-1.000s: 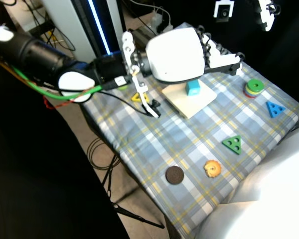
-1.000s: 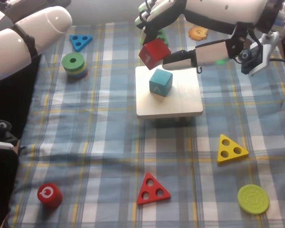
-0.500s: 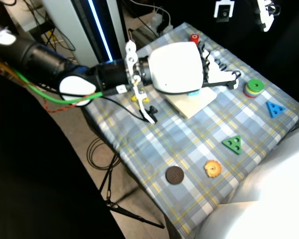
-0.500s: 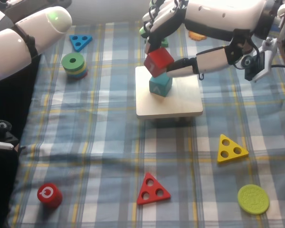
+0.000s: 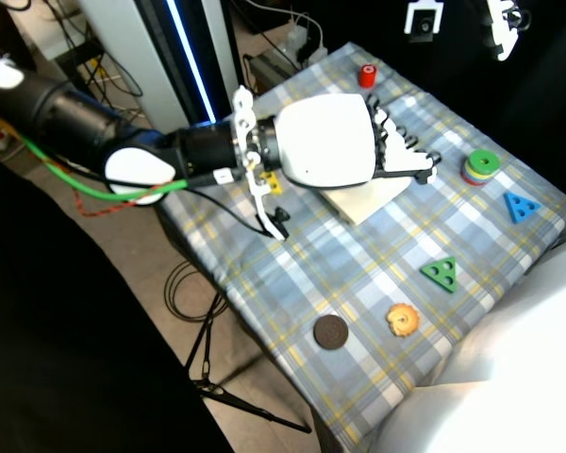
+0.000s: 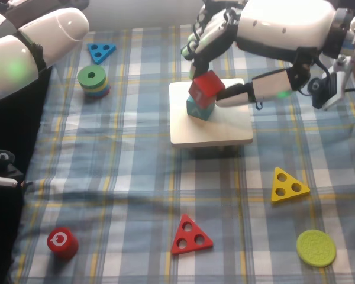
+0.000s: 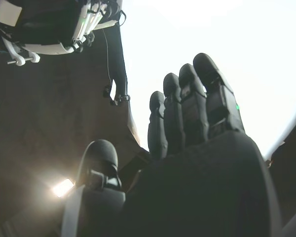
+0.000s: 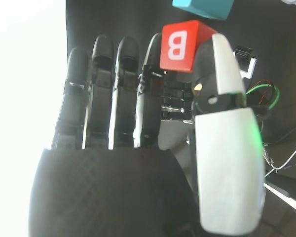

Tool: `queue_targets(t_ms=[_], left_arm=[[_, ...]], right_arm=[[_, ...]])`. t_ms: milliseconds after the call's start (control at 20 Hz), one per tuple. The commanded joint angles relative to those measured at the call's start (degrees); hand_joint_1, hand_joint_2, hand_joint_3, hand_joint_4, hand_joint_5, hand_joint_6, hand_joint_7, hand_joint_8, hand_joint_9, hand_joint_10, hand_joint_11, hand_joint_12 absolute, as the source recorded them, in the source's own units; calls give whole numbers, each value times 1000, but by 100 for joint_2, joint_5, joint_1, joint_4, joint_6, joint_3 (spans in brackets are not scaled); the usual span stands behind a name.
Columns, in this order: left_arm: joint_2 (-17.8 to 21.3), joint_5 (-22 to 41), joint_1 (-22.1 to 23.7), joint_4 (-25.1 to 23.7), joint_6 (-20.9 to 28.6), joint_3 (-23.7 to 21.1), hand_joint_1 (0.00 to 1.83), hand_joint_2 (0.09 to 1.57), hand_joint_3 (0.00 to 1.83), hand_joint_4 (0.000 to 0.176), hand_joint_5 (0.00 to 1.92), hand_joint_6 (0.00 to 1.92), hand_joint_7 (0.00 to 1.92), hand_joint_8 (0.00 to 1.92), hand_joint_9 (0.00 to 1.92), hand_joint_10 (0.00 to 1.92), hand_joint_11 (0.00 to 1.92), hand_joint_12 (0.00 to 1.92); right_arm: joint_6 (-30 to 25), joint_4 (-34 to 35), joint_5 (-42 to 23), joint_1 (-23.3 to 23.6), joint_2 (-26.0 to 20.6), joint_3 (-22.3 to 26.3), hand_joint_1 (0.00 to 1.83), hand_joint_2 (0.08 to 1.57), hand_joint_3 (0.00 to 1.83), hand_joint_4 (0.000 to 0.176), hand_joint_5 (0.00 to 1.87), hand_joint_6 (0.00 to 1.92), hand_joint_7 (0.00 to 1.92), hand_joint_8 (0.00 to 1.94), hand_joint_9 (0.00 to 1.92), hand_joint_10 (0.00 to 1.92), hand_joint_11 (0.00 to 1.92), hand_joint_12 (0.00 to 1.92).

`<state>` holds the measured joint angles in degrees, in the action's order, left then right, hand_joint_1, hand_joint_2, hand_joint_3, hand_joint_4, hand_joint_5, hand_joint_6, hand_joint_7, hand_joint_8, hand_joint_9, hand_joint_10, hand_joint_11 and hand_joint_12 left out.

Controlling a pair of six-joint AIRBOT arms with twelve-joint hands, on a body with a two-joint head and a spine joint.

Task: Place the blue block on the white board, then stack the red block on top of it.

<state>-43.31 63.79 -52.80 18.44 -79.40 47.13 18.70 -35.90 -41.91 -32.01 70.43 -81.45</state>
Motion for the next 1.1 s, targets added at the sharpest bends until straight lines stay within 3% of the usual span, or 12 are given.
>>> queue_targets(t_ms=[0,200,400,750,800,900,1050], left_arm=[[10,715,63,-87,68,14,0,1263,0,79,313,1,346,1,284,2,0,776],[5,717,69,-88,76,17,0,1263,0,83,319,3,349,2,286,2,0,768],[3,721,71,-90,76,17,0,1273,3,72,316,1,345,0,278,0,0,759],[-6,719,71,-91,76,16,0,1269,1,79,316,0,342,1,273,1,0,754],[-6,718,71,-91,76,16,0,1271,1,71,323,3,346,2,277,3,0,753],[-7,718,71,-91,76,15,0,1267,0,80,321,1,344,1,271,0,0,748],[-11,718,71,-91,76,16,0,1268,0,73,324,2,347,2,275,2,0,745]], right_arm=[[-48,267,-557,51,2,4,1160,1103,1,0,993,950,803,3,692,12,185,934],[-50,236,-550,50,1,-1,1161,1100,0,0,1003,935,799,0,696,8,187,929],[-50,222,-520,50,1,-4,1162,1098,0,0,1006,929,800,2,695,6,186,924],[-50,222,-469,51,1,-82,1160,1099,1,0,1005,930,789,0,685,0,182,898],[-50,222,-452,51,1,-88,1159,1099,1,0,1006,930,789,0,687,1,186,899],[-50,222,-421,51,1,-103,1153,1098,0,0,1008,928,788,0,682,1,187,893],[-50,222,-399,51,1,-120,1153,1099,0,0,1008,928,779,0,690,2,190,937]])
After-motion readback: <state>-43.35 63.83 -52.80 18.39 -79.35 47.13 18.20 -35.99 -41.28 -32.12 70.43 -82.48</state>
